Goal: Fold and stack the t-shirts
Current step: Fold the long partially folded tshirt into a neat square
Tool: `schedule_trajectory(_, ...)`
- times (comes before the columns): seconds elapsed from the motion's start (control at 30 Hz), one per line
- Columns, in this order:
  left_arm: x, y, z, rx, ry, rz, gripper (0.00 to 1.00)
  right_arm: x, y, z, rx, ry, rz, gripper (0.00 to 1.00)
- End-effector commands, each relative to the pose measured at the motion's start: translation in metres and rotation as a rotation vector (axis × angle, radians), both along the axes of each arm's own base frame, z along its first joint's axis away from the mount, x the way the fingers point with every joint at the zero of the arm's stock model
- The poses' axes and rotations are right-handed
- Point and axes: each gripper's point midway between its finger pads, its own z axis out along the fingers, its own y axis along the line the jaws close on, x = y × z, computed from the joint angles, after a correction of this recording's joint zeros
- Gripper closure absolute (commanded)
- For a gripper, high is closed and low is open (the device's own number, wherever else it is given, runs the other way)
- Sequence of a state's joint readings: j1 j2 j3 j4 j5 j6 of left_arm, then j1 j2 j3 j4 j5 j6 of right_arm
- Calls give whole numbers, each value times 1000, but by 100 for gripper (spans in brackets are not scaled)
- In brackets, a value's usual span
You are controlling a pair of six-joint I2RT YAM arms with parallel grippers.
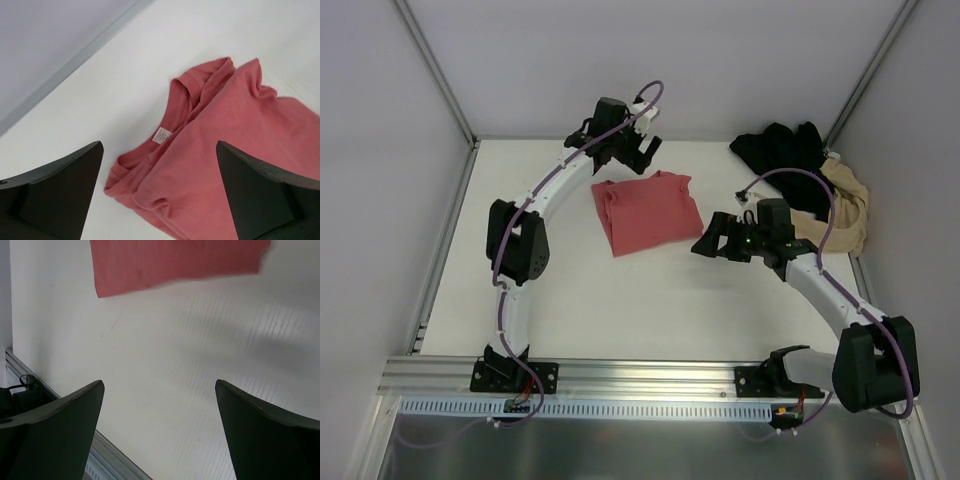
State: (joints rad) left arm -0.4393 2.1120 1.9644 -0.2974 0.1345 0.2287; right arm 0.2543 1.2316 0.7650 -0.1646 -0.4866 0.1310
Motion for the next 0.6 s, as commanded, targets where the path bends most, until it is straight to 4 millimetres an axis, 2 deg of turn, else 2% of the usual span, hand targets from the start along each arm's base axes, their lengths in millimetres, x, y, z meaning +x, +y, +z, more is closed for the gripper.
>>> schedule_trajectory(0.0,-11,0,-20,187,13,-214,1,-7,3,7,27,-23,9,1)
schedule_trajectory(0.03,-12,-3,-21,188,14,-246,1,-8,2,5,23,-21,4,1)
schedule_trajectory(0.07,-9,-9,-6,172,-12,-279,1,-11,0,2,15,-7,4,1)
schedule_trajectory(0.1,-5,-11,-20,209,5,-314,1,-13,-1,1,7,-9,7,1)
schedule_trajectory(0.13,-18,-3,-35,252,96,-336,1,-15,-3,-2,-4,5,1,0)
schedule_trajectory(0.17,-7,-2,-9,257,48,-329,1,-16,-4,-2,-8,5,-2,1)
schedule_trajectory(0.2,-8,2,-24,288,85,-346,1,-17,-5,-3,-10,4,-4,1)
schedule_trajectory(0.23,-11,7,-23,292,92,-347,1,-19,-5,-4,-8,8,-7,1)
schedule_trajectory(0.27,-18,9,-38,284,125,-364,1,-19,-5,-4,-9,7,-8,1)
schedule_trajectory(0.3,-21,14,-31,272,121,-360,1,-20,-6,-5,-8,12,-10,1)
schedule_trajectory(0.37,-28,13,-35,256,151,-379,1,-20,-6,-9,-11,22,-16,1)
schedule_trajectory(0.57,-40,1,-61,216,243,-422,1,-17,-7,-9,-18,31,-31,0)
